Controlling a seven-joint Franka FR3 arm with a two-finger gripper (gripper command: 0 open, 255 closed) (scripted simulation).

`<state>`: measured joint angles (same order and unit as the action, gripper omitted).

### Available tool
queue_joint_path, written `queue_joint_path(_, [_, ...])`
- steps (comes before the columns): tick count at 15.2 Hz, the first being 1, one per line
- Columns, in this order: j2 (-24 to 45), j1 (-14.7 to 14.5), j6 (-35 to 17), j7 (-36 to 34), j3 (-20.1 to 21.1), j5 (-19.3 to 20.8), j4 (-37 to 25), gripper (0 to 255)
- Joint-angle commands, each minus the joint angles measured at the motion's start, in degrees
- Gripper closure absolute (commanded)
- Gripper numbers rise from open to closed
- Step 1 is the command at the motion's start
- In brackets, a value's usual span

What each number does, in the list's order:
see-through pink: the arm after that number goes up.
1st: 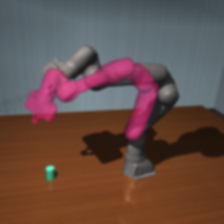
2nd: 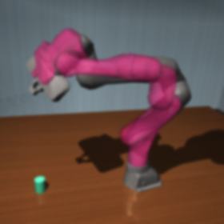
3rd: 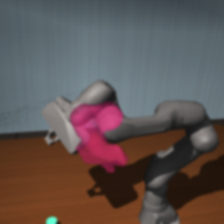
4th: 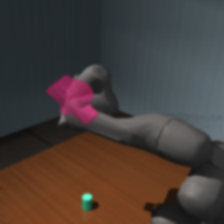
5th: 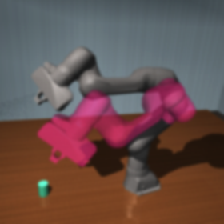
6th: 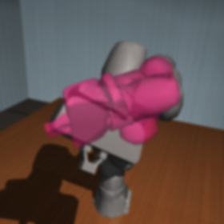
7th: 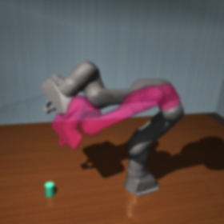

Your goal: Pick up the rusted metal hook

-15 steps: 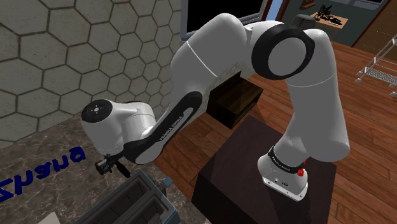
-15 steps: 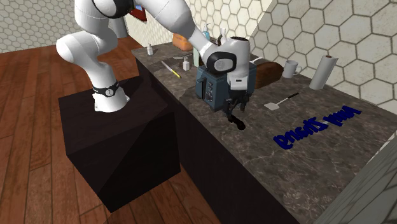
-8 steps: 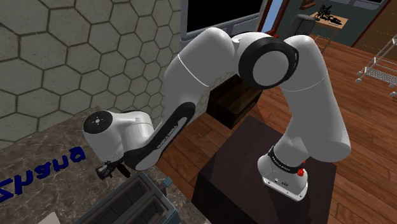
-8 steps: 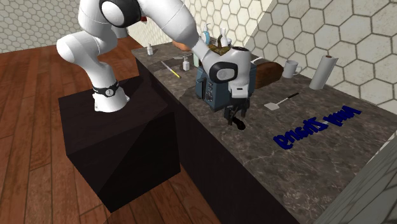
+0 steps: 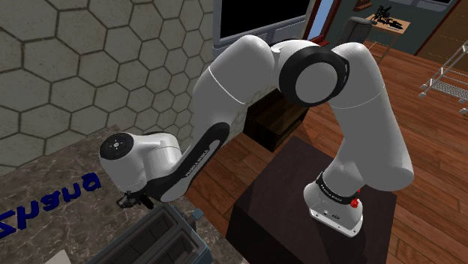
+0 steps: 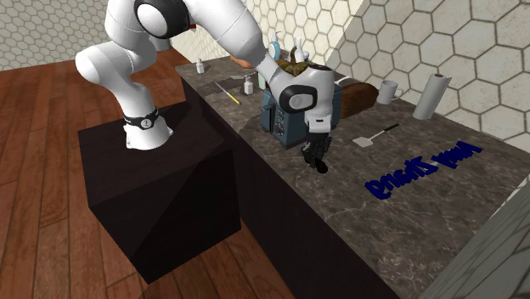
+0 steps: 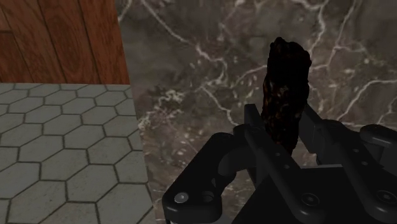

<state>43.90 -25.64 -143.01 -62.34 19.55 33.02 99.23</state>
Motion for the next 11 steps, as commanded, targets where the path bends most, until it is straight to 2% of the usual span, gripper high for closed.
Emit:
queue_joint_path(1, [0.03,0.0,-0.01,0.0,-0.01,0.01,0.03,255])
queue_joint_path(11, [-3.98,1.28,2.9,1.5,1.81,-1.91,1.12,255])
